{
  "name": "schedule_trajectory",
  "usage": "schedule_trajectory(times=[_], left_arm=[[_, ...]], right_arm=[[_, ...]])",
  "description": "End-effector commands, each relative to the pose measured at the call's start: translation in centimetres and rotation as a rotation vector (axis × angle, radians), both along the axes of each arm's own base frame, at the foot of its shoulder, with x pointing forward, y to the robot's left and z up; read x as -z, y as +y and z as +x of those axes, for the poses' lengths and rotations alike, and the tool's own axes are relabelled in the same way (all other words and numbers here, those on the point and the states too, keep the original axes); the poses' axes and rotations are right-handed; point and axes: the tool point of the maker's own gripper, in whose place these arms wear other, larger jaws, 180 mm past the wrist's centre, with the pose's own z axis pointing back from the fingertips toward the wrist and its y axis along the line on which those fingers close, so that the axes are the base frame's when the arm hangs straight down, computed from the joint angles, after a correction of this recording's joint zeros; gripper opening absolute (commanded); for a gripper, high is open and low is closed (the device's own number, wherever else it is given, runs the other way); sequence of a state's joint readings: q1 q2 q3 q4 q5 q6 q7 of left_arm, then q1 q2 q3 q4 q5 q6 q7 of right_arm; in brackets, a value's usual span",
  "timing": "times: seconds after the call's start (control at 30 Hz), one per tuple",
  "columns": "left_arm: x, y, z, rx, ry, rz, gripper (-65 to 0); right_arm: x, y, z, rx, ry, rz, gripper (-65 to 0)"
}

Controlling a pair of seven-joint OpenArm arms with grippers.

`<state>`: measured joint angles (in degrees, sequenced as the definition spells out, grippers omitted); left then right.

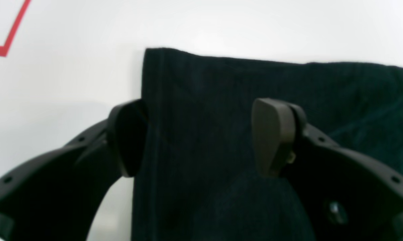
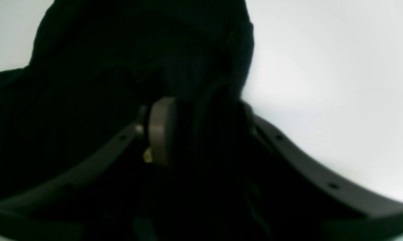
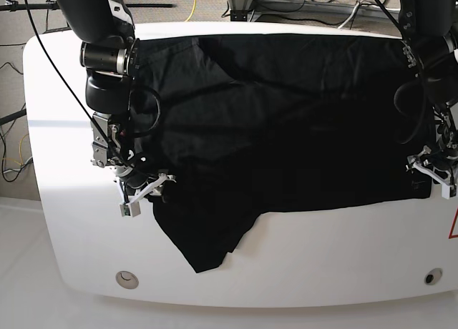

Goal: Fold the T-shirt properly
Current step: 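Lower both grippers and close them on the shirt's side edges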

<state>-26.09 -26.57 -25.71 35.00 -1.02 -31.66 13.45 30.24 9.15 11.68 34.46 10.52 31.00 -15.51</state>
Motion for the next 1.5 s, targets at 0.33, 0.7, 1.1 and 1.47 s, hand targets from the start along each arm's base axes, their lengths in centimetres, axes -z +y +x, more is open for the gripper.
schedule_trajectory(times=[0.33,0.7,1.1,1.47], left_arm=[[-2.0,-0.7,2.2,-0.004,-0.067,-0.035,-20.0],[-1.8,-0.4,2.2,-0.035,-0.073,-0.048,-19.5],[-1.6,-0.4,2.7,-0.033,-0.072,-0.036,-19.5],[-0.6,-0.1,3.1,-0.105,-0.055,-0.100,-19.5]], right_arm=[[1.1,-0.5,-1.0,-0.041,0.078,-0.071,-33.5],[1.6,-0.6,-1.6,-0.046,0.071,-0.081,-34.2],[1.3,-0.4,-1.5,-0.036,0.058,-0.053,-33.0],[1.1,-0.4,-1.4,-0.037,0.041,-0.056,-32.8]])
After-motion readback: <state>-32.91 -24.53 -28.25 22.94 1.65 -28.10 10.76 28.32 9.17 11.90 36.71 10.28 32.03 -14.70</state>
